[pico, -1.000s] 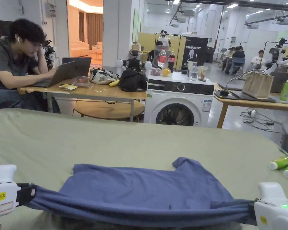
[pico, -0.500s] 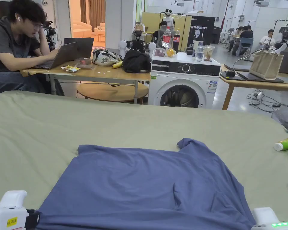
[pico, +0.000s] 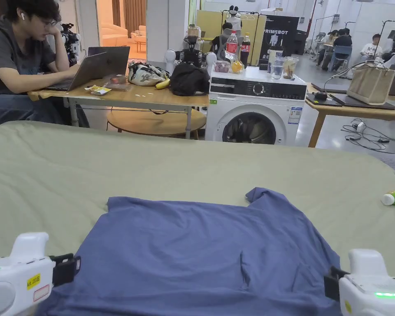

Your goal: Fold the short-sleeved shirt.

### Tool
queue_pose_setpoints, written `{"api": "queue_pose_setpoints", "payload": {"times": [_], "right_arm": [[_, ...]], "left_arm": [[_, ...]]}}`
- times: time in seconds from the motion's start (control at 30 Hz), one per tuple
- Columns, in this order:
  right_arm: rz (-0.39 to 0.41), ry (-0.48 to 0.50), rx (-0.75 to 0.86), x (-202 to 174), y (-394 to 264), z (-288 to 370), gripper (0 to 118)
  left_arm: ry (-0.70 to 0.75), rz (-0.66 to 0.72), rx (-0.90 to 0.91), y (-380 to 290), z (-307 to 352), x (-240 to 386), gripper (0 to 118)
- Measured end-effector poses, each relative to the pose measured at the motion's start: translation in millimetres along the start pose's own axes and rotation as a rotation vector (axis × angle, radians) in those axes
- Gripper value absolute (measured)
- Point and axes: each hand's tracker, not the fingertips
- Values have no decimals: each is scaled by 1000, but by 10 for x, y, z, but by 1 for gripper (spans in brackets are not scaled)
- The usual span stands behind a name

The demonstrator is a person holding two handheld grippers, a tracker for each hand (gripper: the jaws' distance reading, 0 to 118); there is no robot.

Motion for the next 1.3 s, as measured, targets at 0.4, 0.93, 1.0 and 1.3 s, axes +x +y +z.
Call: {"api": "queue_pose_setpoints", "payload": {"times": [0.4,0.93,1.0,1.3], "right_arm": [[-95,66,280,-748,184,166,0],[-106,139,172,-821,104,55,0],[-105,144,155,-820,80,31,0],[-58,136,87,-796,-28,-18,0]], "left_arm": [[53,-97,208,162,-155,728,0],[5,45,-100,23,-52,127,0],[19,36,-129,14,-37,15,0],[30,125,-305,4,-22,-417,59]]}}
